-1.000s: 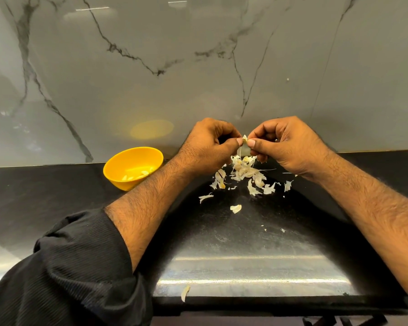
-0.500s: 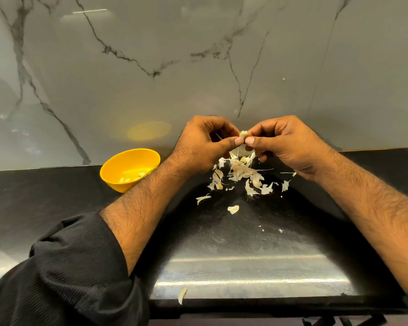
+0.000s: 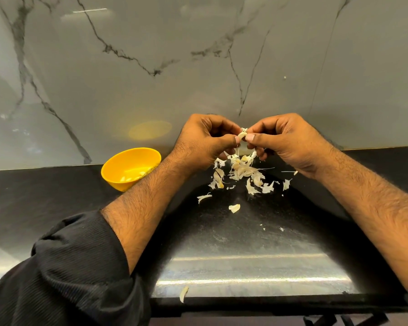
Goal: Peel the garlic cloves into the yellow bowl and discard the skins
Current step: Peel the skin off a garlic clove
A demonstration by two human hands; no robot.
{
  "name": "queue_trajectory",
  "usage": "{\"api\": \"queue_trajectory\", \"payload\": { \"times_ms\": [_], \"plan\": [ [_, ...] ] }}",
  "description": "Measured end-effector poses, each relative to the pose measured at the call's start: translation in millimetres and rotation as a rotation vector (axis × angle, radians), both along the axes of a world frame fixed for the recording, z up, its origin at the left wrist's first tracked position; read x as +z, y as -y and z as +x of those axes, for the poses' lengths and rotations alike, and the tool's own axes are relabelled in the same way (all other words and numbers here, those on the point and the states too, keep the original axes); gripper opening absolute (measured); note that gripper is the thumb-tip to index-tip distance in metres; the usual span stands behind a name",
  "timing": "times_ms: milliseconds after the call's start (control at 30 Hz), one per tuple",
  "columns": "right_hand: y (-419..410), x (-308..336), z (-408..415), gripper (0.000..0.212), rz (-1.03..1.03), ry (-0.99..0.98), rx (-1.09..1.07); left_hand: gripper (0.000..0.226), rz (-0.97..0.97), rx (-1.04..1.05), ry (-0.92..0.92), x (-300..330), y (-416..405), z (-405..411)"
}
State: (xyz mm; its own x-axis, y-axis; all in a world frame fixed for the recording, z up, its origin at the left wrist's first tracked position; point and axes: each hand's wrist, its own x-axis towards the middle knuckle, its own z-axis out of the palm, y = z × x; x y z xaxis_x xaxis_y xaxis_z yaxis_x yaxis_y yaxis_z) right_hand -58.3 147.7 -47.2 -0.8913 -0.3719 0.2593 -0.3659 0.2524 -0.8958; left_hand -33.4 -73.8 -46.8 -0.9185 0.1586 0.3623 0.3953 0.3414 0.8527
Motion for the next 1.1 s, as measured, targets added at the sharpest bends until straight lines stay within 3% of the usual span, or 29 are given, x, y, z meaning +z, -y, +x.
{"api": "queue_trajectory", "payload": {
  "times_ms": [367,633,900,1100],
  "plan": [
    [5,0,6,0.006,0.176,-0.208,-0.138,0.011,0.072,0.023,0.061,-5,-6,1],
    [7,2,8,0.009,0.084,-0.143,-0.126,0.014,0.145,0.015,0.115,-5,-8,3],
    [6,6,10,0.012,0.210,-0.229,-0.184,0.024,0.111,-0.037,0.153,0,-10,7],
    [6,4,10,0.007,0.262,-0.238,-0.140,0.019,0.056,0.003,0.128,-3,-10,6]
  ]
}}
